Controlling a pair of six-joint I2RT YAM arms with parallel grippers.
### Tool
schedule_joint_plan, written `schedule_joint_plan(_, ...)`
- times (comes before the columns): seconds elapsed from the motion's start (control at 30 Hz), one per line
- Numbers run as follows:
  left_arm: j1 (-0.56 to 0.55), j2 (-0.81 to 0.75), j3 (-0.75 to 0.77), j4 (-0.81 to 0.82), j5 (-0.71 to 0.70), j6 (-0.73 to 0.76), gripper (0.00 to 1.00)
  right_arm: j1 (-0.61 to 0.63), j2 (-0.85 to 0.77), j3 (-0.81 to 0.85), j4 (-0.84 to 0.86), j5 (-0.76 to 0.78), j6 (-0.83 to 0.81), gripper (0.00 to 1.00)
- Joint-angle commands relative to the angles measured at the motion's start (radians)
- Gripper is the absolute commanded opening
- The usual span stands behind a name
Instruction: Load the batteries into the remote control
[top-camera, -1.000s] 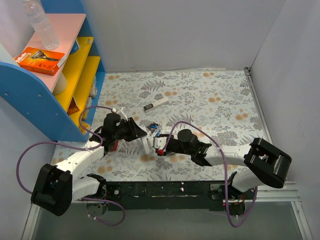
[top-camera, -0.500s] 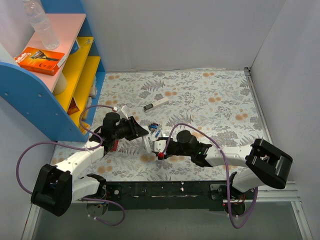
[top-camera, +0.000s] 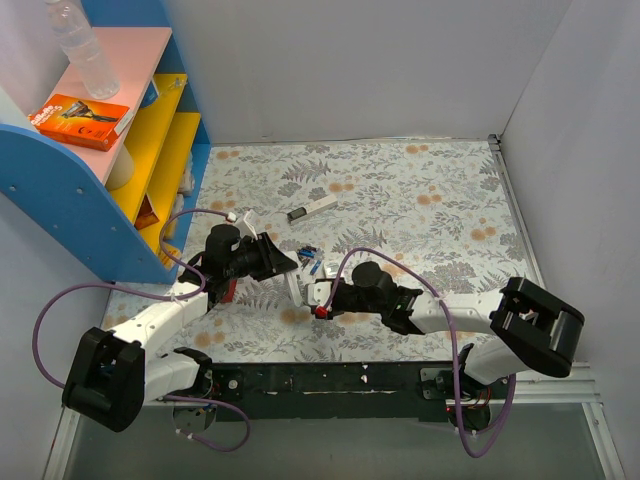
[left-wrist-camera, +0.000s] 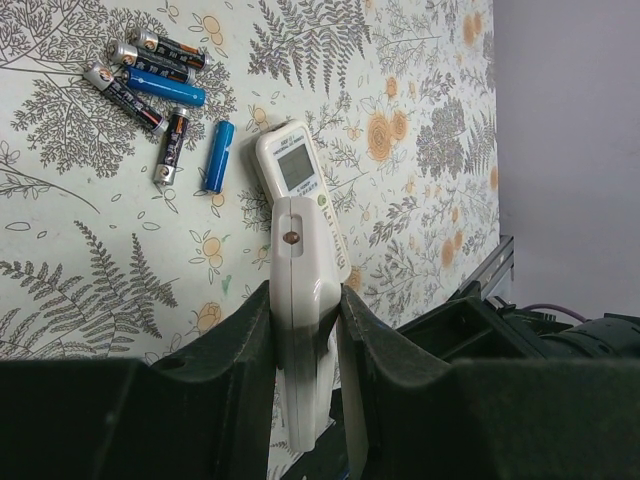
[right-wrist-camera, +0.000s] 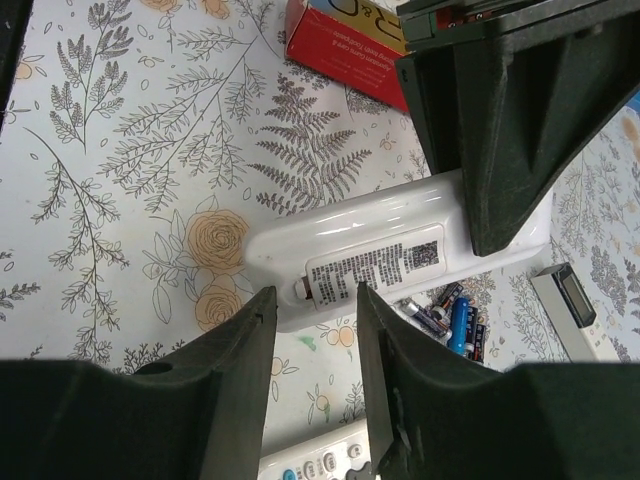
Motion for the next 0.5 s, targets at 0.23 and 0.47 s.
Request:
schedule_joint_plan(0.23, -0.002, -0.006, 0.027, 0.018, 0.079, 0.010, 0.00, 0.002, 0.036, 0.059, 0.020, 0.025, 0.005, 0.40)
schedule_joint_plan(0.47, -0.003, -0.011, 0.029, 0.014, 0.079, 0.015, 0.00, 0.002, 0.038, 0.074, 0.009, 0.008, 0.016, 0.37)
